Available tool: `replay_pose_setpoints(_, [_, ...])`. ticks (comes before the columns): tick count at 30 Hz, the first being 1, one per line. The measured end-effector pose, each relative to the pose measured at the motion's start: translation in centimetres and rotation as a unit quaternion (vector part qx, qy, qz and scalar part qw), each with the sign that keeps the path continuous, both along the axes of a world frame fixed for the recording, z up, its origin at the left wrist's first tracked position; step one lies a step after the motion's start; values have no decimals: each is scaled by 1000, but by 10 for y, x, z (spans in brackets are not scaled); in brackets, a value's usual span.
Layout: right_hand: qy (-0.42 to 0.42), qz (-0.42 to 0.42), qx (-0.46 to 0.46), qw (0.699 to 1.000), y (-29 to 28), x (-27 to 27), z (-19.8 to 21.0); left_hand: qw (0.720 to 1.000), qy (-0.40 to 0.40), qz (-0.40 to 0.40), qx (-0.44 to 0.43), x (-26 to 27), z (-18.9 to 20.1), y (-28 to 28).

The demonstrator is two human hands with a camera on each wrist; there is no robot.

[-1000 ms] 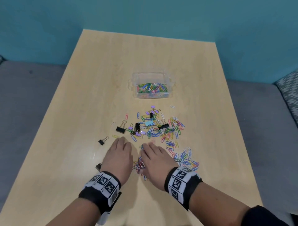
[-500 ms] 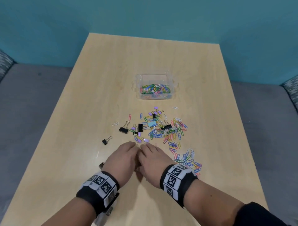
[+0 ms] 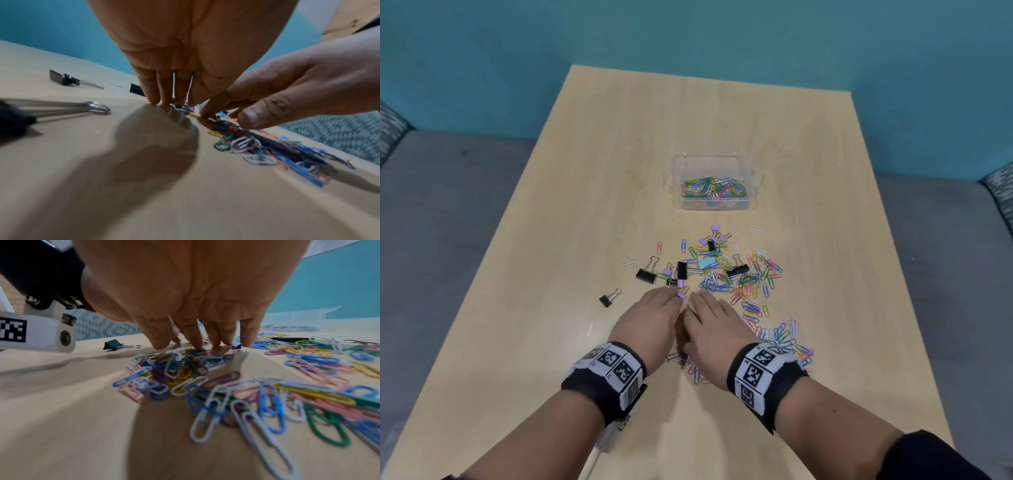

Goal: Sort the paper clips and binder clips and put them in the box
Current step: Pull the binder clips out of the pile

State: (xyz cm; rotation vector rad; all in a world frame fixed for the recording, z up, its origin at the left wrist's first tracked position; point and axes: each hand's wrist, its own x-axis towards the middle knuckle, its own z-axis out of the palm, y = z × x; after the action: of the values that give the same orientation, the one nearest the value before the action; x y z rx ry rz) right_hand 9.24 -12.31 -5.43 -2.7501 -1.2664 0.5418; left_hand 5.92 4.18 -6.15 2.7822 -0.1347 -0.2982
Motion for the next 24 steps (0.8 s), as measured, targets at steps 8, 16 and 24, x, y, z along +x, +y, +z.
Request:
replay_pose_setpoints(8, [-19, 33, 6, 999, 0, 6, -3, 998, -24, -52, 29, 0, -6, 4])
replay_pose_setpoints(16, [-35, 9, 10, 999, 1, 11, 1, 995, -19, -66, 72, -2, -4, 5])
replay_pose_setpoints(24, [-33, 17, 32, 999, -8, 10, -1, 989, -26, -99, 110, 3, -1, 1])
